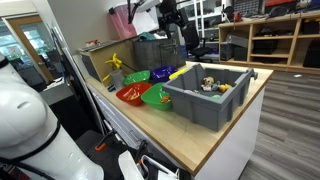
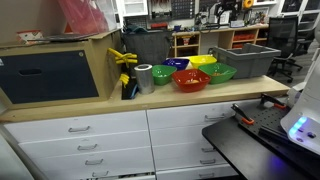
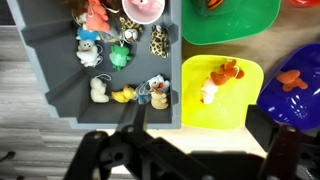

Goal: Pick up a toy in the plastic box and put it into the green bowl

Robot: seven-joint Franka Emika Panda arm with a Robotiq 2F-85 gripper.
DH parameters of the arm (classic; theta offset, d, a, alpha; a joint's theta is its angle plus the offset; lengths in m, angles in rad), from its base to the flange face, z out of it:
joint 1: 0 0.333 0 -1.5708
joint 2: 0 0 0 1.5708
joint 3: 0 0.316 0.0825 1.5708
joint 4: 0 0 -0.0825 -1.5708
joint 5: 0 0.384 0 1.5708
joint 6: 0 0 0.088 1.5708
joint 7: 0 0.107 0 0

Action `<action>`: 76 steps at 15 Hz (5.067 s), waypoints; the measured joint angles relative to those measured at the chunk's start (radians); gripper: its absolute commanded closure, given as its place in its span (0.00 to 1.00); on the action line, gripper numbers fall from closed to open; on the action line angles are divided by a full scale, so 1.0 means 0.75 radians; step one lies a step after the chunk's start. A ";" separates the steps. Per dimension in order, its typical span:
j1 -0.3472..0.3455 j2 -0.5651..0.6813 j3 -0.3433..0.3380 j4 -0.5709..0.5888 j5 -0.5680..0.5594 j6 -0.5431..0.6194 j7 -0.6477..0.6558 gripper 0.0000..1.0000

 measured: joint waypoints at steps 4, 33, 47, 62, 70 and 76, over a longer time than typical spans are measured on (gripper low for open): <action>-0.022 0.135 -0.038 0.134 0.041 0.001 0.043 0.00; -0.164 0.690 -0.160 0.476 0.083 0.040 0.050 0.00; -0.176 0.811 -0.152 0.431 0.242 0.221 0.050 0.00; -0.191 0.889 -0.079 0.373 0.414 0.497 0.065 0.00; -0.193 0.921 -0.077 0.323 0.483 0.534 0.165 0.38; -0.196 0.915 -0.078 0.330 0.500 0.540 0.174 0.85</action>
